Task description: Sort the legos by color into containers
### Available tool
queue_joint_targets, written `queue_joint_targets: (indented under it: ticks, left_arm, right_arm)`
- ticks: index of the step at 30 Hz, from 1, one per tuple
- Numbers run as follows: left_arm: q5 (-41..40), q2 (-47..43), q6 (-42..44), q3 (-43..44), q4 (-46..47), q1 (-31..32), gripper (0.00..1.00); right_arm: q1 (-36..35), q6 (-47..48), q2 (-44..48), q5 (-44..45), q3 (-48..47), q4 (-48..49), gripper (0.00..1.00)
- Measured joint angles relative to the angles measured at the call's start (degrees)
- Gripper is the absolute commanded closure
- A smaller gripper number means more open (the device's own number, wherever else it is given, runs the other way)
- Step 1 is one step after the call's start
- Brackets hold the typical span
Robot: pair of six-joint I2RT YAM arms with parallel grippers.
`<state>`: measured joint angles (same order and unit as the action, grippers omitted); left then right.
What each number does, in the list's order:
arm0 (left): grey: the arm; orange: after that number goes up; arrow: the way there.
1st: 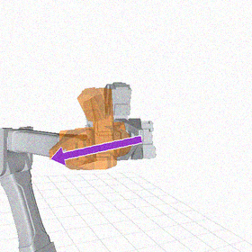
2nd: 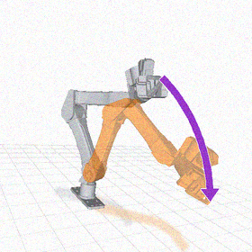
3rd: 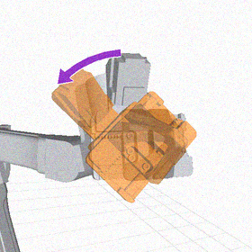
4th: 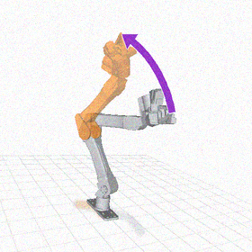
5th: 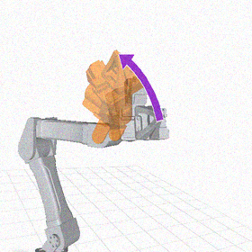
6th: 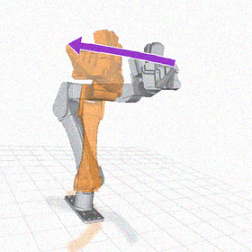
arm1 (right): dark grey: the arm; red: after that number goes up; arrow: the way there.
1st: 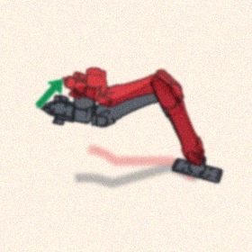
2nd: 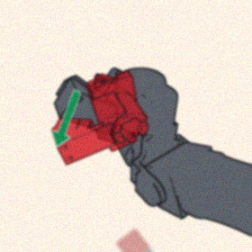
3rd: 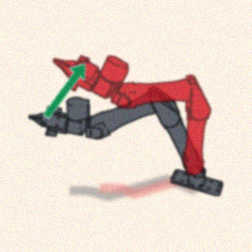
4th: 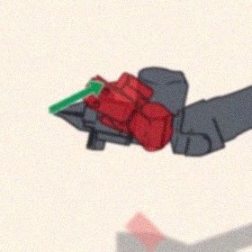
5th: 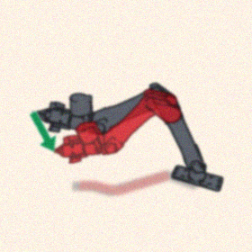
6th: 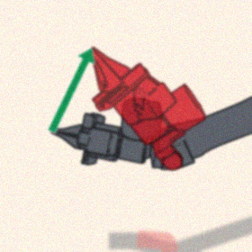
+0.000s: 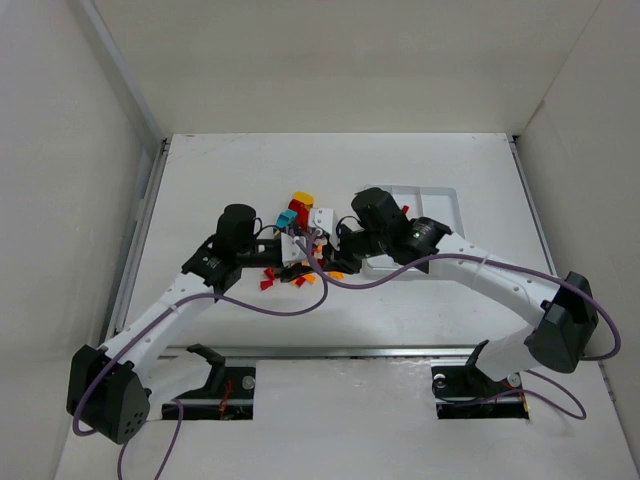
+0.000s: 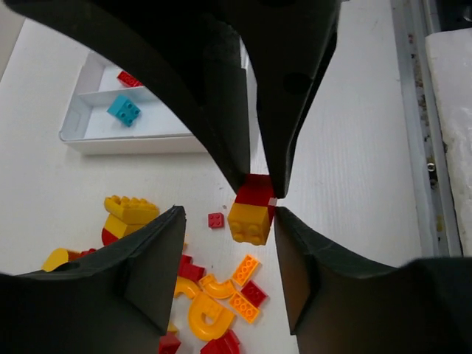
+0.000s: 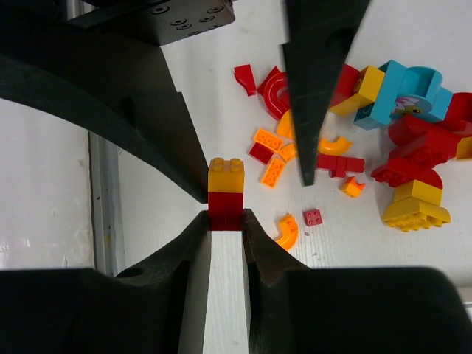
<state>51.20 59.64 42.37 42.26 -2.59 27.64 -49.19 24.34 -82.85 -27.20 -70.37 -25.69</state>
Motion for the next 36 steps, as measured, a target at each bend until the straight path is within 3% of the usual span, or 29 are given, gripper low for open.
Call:
queue_joint_targets:
  ticks: [10, 14, 36]
  left_arm:
    - [2.99, 0.55, 3.26, 1.11, -4.74, 0.02, 0.74]
    - [3.45, 0.61, 3.5, 1.38, -6.14, 0.04, 1.0]
    - [0.83, 0.63, 3.63, 1.62, -8.76, 0.81, 1.0]
  right_arm:
    - [-0.02, 0.11, 0.11, 0.24, 0.48, 0.33, 1.0]
    - [-0.02, 0.42, 0.28, 0.63, 1.22, 0.37, 1.0]
    - [0.15, -0.92, 2.58, 2.21, 7.96, 7.41, 1.0]
